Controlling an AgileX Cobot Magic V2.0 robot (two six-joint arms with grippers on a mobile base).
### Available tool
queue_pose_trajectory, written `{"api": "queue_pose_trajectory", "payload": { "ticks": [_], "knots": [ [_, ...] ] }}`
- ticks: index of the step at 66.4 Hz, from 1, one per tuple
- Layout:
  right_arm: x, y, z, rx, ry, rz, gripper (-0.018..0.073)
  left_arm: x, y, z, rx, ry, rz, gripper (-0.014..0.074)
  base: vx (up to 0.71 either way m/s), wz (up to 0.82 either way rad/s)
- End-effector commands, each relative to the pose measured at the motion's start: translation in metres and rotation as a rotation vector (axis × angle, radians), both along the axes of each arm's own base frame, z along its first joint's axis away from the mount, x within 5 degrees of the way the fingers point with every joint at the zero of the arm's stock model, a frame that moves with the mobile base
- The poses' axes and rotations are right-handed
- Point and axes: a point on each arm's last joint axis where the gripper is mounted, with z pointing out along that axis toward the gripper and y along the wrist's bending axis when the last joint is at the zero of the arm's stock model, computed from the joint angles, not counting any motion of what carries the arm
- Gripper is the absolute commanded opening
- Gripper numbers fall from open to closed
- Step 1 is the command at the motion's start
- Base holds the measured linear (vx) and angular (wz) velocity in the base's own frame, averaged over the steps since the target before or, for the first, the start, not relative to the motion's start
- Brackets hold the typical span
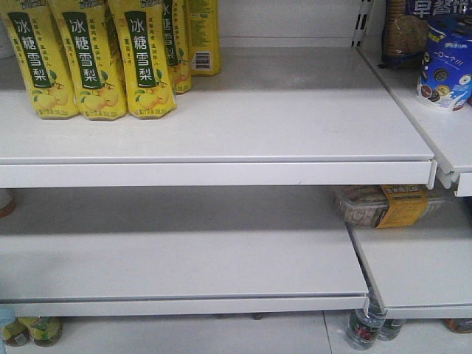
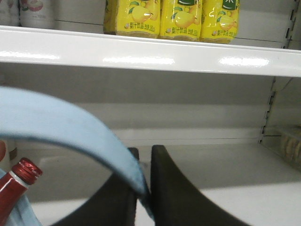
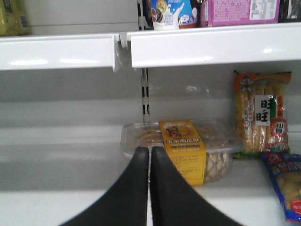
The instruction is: Place coke in basket with both arms
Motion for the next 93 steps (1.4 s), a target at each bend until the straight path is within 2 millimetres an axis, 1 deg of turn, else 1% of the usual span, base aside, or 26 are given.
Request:
{"api": "queue_pose_trajectory", "payload": {
  "ticks": [1,93],
  "knots": [
    [-0.0015,0.0003,0.0062,-0.004,-0.107,0.001,-0.0004,-0.0045,-0.0026,0.0175,0.077,-0.195,-0.022,-0.0006,0.0,0.0],
    [-0.0014,0.0002,0.0055,-0.004,-0.097,0.0,-0.0004,-0.0045,-0.0026,0.0175,0.077,-0.195,-0.022,-0.0006,0.0,0.0]
  ]
}}
